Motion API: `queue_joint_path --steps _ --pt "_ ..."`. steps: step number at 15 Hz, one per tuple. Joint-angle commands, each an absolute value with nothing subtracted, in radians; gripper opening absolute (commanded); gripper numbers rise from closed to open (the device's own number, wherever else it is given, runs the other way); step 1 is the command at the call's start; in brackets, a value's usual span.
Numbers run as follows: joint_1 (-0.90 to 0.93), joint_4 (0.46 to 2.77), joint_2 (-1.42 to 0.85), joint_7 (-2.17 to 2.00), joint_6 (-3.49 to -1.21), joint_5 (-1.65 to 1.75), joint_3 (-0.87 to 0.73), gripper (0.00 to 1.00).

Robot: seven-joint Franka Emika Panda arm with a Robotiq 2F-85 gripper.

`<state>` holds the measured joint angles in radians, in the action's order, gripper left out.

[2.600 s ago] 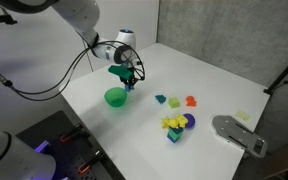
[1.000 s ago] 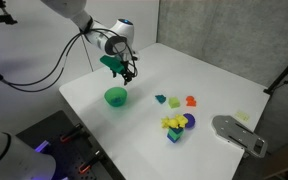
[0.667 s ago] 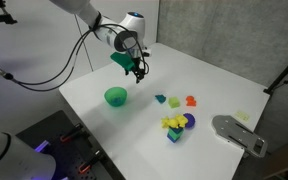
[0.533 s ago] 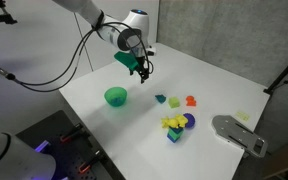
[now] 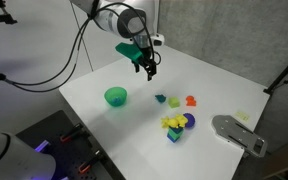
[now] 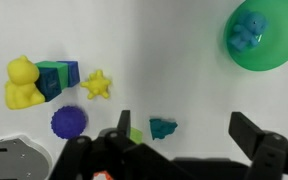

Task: Place the bowl on its bottom, the put the green object in it

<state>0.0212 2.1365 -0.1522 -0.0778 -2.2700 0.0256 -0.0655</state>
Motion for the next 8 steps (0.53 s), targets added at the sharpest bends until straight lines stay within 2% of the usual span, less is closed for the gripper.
queue_joint_path --steps 1,8 --pt "-0.009 2.187 -0.011 -0.069 -2.165 0.034 -0.064 1.00" --pt "-0.052 2.211 0.199 -0.012 -1.955 0.028 -0.075 1.00"
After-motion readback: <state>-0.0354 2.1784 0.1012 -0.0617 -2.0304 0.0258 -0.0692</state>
